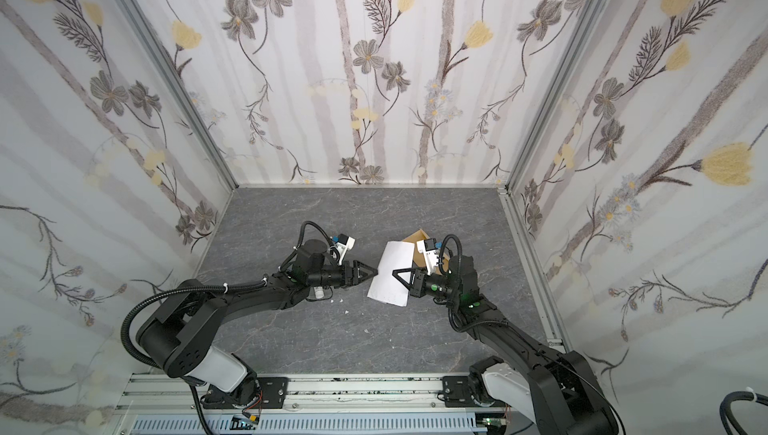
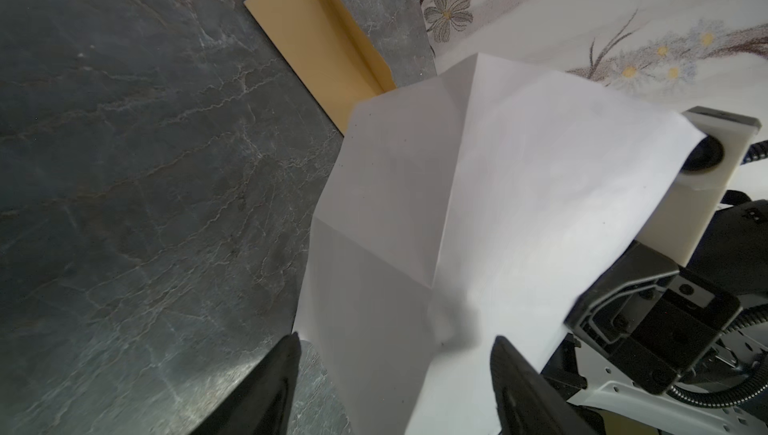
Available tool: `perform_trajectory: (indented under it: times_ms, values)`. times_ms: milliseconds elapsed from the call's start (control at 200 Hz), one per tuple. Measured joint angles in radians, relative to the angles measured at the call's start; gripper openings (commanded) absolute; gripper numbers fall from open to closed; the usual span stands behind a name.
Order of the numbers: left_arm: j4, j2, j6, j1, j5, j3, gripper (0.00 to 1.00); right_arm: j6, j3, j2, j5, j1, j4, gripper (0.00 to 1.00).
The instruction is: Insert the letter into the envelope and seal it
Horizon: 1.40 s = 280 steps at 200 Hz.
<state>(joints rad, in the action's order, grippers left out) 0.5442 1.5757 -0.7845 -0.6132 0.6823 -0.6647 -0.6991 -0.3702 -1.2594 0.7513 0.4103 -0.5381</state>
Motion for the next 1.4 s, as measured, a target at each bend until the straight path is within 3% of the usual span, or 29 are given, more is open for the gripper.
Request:
perform_trajectory:
  times_ms: [625, 1399]
  values:
    - [0.282, 0.127, -0.116, 0.007, 0.082, 0.113, 0.61, -0.079, 0.042, -0.332, -0.057, 0.057, -0.263, 0.0]
    - [0.29, 0.219, -0.132, 0.027, 0.08, 0.145, 0.53, -0.081, 0.06, -0.502, -0.27, 0.164, -0.256, 0.0]
